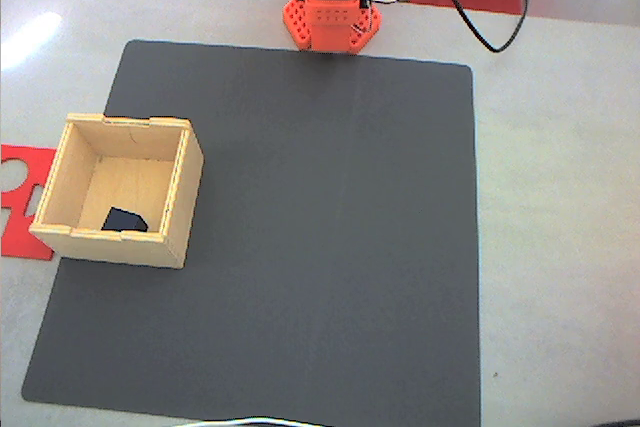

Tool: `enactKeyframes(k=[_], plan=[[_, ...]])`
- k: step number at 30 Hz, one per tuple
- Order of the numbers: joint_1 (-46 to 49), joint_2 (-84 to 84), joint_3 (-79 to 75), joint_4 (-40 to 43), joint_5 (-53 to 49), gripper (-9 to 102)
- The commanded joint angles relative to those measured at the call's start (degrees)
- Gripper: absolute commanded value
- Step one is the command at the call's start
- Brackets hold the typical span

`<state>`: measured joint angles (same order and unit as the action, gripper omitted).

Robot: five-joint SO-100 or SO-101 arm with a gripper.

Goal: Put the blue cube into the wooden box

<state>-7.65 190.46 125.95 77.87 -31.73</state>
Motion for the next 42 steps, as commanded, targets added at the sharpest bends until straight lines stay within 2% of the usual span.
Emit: enactKeyframes(k=[1, 5, 9, 24, 27, 33, 42], plan=[[-0.5, 0.9, 9.3, -6.2, 0.1, 0], [0.3, 0.9, 21.5, -10.8, -0.1, 10], [2.7, 0.9, 30.2, -13.5, 0.3, 13], [6.5, 0.9, 46.2, -15.1, 7.9, 11], [6.5, 0.9, 48.9, -15.4, 9.6, 7], [6.9, 0.9, 48.9, -15.4, 9.4, 0], [6.8, 0.9, 48.9, -15.4, 9.4, 0]])
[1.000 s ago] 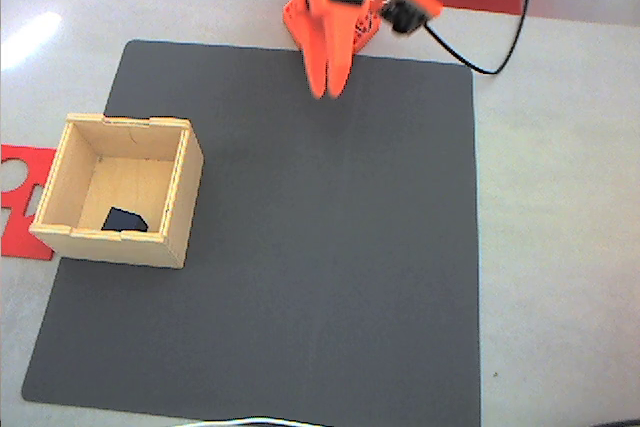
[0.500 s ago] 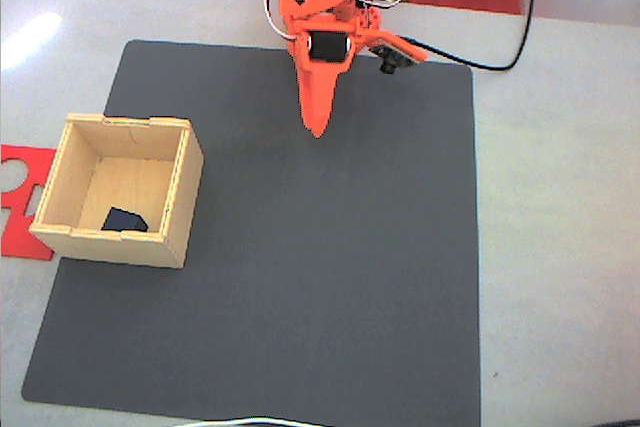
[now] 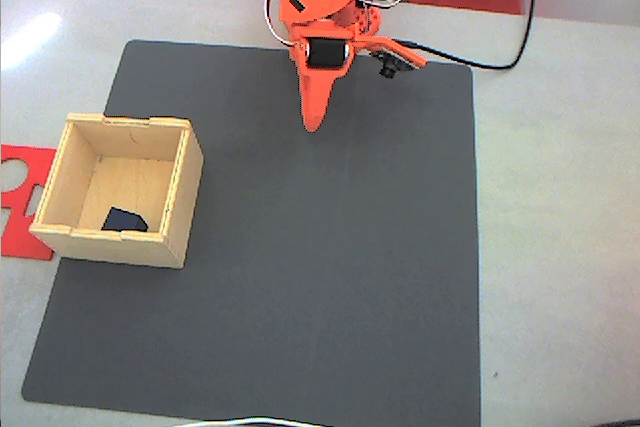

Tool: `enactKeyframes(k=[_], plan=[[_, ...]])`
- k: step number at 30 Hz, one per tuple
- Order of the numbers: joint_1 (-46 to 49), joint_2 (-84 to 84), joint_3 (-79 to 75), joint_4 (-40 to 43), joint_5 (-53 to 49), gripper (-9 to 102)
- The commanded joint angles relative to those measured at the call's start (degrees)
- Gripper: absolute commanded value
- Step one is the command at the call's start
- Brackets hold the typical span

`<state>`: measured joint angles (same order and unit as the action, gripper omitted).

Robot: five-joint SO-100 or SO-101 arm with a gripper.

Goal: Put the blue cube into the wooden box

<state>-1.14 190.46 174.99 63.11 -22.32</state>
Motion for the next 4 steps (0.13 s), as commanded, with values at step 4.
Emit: enactKeyframes(k=[4], plan=[[0.3, 0.9, -0.2, -0.6, 0.0, 0]])
